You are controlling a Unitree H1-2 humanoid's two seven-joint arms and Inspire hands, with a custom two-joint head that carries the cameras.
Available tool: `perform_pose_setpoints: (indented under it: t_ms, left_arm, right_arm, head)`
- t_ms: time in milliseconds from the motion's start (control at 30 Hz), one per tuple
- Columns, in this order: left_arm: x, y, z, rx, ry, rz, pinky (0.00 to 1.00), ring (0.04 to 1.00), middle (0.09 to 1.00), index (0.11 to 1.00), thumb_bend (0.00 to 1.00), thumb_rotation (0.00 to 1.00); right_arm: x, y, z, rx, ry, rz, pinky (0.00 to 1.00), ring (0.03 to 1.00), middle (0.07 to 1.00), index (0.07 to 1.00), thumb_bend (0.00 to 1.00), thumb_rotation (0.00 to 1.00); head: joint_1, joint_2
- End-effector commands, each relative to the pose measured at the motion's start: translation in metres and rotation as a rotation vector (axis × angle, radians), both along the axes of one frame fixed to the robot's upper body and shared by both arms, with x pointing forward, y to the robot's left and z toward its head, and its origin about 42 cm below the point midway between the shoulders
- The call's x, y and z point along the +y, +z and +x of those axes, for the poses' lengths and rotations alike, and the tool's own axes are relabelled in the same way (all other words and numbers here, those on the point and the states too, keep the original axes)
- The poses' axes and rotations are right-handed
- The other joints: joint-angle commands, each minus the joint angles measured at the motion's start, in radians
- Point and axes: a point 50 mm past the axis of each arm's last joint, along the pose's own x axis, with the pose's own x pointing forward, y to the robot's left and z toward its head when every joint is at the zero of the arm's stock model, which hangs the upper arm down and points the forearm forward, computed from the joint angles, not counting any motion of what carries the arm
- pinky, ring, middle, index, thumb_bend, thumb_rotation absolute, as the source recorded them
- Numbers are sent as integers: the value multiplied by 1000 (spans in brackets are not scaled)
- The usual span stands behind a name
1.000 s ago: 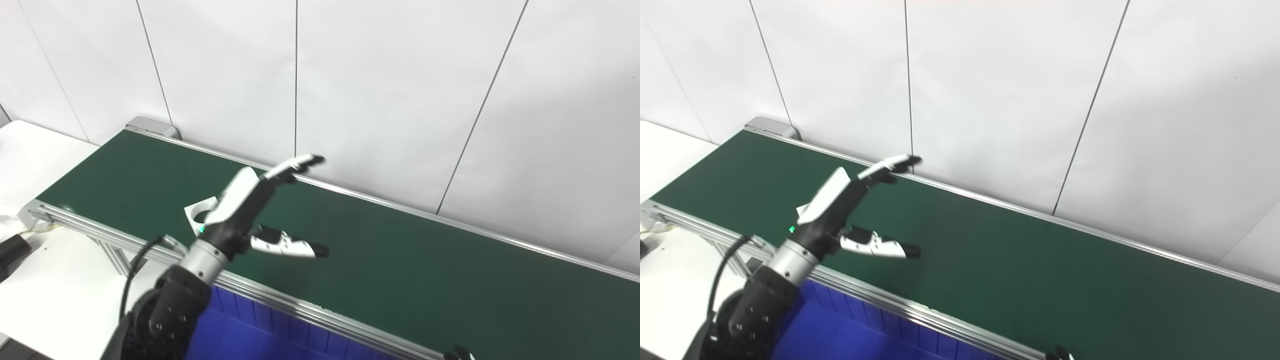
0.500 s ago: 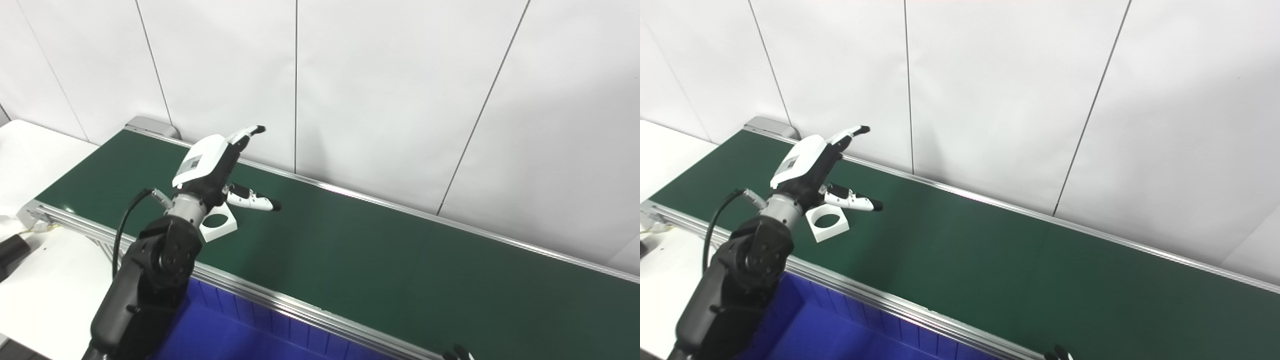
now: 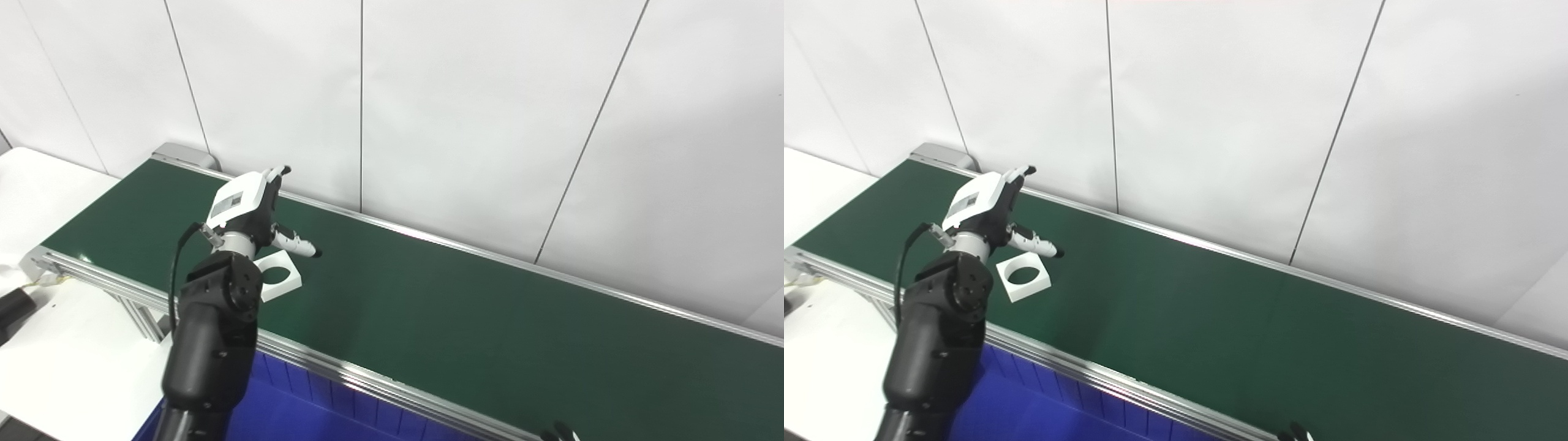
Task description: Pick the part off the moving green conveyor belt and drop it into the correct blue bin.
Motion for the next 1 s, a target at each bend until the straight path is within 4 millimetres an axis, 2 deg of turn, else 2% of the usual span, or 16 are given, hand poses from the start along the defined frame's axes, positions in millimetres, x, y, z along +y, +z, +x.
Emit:
perform_pose_setpoints:
  t_ms: [0, 133, 600, 967]
  left_arm:
    - [0, 14, 6, -49, 25, 33, 792, 946, 980, 944, 869, 140]
    - [-7, 8, 4, -8, 38, 32, 839, 958, 986, 948, 855, 173]
    - [-32, -18, -14, 90, 11, 28, 816, 962, 997, 940, 888, 182]
    - [-27, -38, -10, 153, 18, 24, 797, 937, 991, 930, 892, 188]
  right_arm:
    - [2, 11, 3, -71, 2, 33, 774, 852, 886, 942, 749, 578]
    - [1, 12, 2, -71, 2, 27, 774, 852, 889, 943, 744, 581]
    - [0, 16, 0, -79, -2, 25, 776, 853, 891, 949, 739, 590]
    - [-1, 18, -4, -76, 1, 32, 795, 862, 901, 959, 726, 594]
  head:
    - [1, 4]
    - [4, 12]
    - [10, 30]
    - [11, 41]
